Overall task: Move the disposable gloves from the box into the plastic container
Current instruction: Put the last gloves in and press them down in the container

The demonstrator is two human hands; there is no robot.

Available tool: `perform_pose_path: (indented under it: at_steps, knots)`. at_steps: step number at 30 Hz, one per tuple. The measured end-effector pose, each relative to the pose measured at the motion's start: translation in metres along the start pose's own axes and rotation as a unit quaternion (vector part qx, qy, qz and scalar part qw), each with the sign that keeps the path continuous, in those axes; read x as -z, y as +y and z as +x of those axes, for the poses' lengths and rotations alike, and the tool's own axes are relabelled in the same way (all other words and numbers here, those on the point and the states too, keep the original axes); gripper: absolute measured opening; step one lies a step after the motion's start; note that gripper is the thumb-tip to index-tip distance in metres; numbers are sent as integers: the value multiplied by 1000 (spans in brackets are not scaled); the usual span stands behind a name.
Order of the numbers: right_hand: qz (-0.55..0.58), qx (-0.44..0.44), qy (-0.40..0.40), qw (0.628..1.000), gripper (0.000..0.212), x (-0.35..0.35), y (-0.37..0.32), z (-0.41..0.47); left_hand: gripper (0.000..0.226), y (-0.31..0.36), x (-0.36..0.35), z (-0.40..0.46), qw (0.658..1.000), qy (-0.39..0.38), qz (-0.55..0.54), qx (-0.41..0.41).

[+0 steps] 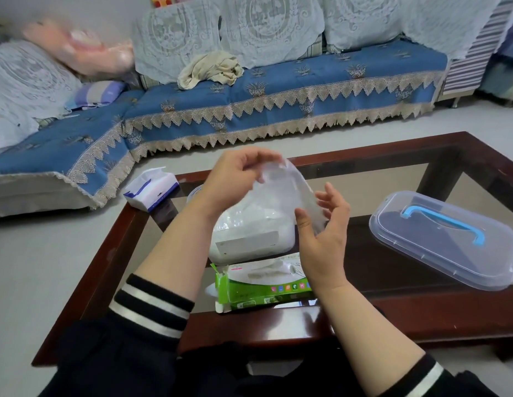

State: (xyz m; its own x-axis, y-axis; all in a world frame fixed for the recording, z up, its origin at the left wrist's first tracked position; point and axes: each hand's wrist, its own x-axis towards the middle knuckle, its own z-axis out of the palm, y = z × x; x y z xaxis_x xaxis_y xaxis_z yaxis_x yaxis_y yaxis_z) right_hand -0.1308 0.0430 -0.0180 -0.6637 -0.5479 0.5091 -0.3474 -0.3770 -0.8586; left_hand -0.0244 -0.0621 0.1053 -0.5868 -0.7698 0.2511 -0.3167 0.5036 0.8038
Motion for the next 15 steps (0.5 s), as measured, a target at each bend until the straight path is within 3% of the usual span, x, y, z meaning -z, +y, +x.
perform_pose_path:
  at_steps: [3,5,9,15]
  knots:
    - [-31,15,4,999,56,1,1,1,38,-16,16,14,996,89,-13,19]
    - [-39,9,-3,999,55,-1,4,1,33,-33,24,18,992,107,20,58]
    - [-57,-4,-34,998,48,-4,8,-1,37,-73,29,20,979,84,119,141]
    - [-78,13,-74,994,31,-9,4,-6,74,-101,23,14,927,-13,319,198]
